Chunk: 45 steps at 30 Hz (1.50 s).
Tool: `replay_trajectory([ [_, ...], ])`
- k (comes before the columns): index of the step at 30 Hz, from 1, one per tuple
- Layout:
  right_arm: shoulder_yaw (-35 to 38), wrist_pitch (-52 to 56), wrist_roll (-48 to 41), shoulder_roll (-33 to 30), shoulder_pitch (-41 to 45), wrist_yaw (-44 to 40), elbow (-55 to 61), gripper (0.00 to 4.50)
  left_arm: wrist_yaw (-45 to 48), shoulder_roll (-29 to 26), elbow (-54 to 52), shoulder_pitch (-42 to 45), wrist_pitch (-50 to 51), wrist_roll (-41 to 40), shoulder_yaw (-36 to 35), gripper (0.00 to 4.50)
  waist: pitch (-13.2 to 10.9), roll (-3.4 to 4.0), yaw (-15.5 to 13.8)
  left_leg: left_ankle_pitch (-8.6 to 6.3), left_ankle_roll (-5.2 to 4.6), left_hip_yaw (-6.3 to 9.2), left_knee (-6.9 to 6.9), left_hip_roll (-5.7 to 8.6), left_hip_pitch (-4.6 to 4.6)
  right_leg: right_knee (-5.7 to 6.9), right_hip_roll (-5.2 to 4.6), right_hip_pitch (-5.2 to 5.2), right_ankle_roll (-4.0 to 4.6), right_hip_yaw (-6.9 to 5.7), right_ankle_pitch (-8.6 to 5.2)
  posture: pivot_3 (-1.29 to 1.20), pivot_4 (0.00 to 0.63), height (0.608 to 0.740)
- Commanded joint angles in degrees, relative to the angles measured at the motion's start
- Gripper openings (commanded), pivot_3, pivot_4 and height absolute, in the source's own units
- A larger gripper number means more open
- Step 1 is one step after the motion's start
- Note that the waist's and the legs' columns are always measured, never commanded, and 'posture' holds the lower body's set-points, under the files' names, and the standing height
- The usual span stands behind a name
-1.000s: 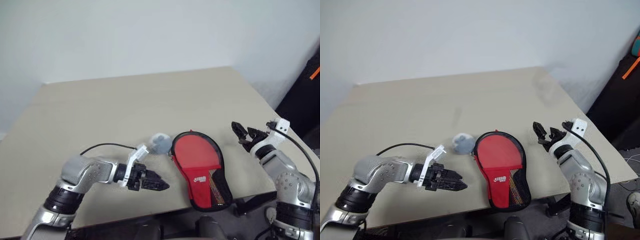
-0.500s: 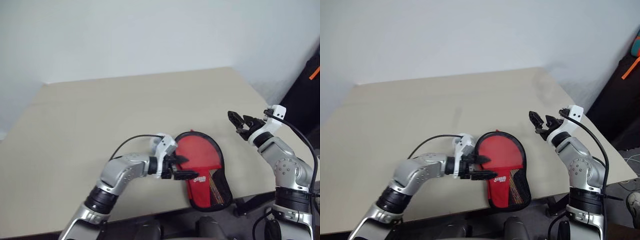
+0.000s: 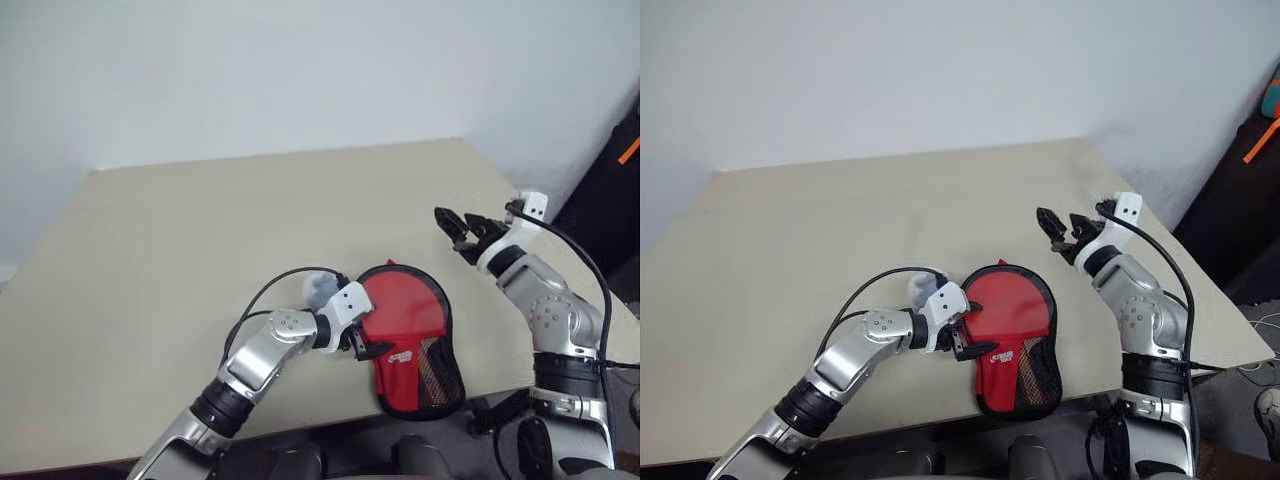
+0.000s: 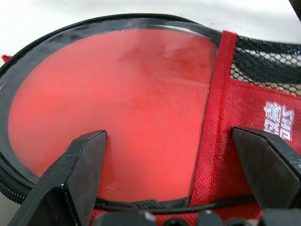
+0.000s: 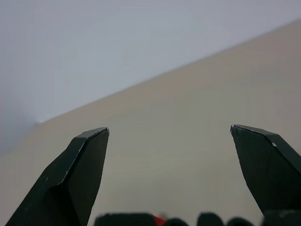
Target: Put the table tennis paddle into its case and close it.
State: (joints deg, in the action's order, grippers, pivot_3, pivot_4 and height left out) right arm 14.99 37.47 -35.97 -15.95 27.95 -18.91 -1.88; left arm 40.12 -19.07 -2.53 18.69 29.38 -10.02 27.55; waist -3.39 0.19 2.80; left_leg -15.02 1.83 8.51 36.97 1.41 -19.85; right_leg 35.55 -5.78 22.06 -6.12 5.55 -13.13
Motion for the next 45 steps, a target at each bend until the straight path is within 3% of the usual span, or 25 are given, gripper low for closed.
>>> replay_trajectory([
  [1,-1.7,2.2,-3.3,0.9,3.9,-4.8,-0.4,4.50,-2.0,0.4,4.6,-3.4,6.8,0.1,-1.5,4.45,0.0,0.01,0.1,0.00,0.00,-0.01,-0.01,0.00,0.04,0.00,0.00,-0.02,0.00,0.00,0.00,0.00,0.000,0.740],
  [6,-13.0,6.9,1.2,0.1,7.2,-12.8,-4.9,4.50,-2.2,2.0,4.3,-4.7,8.3,-0.8,-3.5,4.45,0.1,0.08,0.2,-0.01,0.00,0.00,-0.08,-0.03,0.25,0.02,0.03,-0.19,0.01,-0.01,-0.01,0.00,0.000,0.740],
  [10,-20.0,4.8,6.6,0.7,10.9,-18.4,-13.2,4.50,-2.0,2.3,3.8,-5.1,8.7,-0.7,-3.5,4.45,0.2,0.08,0.2,-0.01,0.00,0.00,-0.08,-0.05,0.26,0.02,0.05,-0.17,0.01,-0.02,-0.01,0.00,0.000,0.740],
  [19,-23.7,0.9,12.1,5.8,21.3,-29.6,-34.4,4.50,-2.3,2.5,2.6,-6.2,8.7,-0.9,-3.3,4.45,0.2,0.09,0.2,-0.01,0.01,0.02,-0.10,-0.04,0.26,0.05,0.05,-0.14,0.00,-0.02,-0.01,0.00,0.000,0.740],
  [26,-26.7,2.1,14.8,7.7,22.5,-38.5,-37.6,4.50,-2.7,2.2,1.7,-7.2,8.9,-1.0,-3.7,4.45,0.3,0.12,0.4,-0.01,0.01,0.04,-0.12,-0.04,0.26,0.07,0.06,-0.12,0.00,-0.02,-0.01,0.00,0.000,0.740],
  [36,-28.8,3.3,18.6,9.8,23.6,-43.5,-40.5,4.50,-2.9,2.4,2.4,-7.0,9.2,-0.8,-4.7,4.45,0.5,0.20,1.4,-0.01,0.02,0.08,-0.16,-0.04,0.27,0.10,0.06,-0.11,0.01,-0.05,-0.01,0.00,0.000,0.740],
  [39,-29.0,2.2,19.7,10.1,23.3,-43.6,-40.5,3.93,-3.1,2.6,2.7,-6.8,9.4,-0.8,-4.9,4.50,0.5,0.21,1.4,-0.01,0.02,0.08,-0.16,-0.04,0.27,0.10,0.06,-0.11,0.01,-0.06,-0.01,0.00,0.000,0.740],
  [45,-25.7,1.8,19.0,10.8,23.4,-40.5,-40.2,1.76,-3.2,3.0,3.2,-6.4,10.0,-0.9,-5.1,4.50,0.5,0.21,1.3,-0.01,0.02,0.09,-0.16,-0.04,0.27,0.11,0.06,-0.11,0.00,-0.06,-0.01,0.00,0.000,0.740],
])
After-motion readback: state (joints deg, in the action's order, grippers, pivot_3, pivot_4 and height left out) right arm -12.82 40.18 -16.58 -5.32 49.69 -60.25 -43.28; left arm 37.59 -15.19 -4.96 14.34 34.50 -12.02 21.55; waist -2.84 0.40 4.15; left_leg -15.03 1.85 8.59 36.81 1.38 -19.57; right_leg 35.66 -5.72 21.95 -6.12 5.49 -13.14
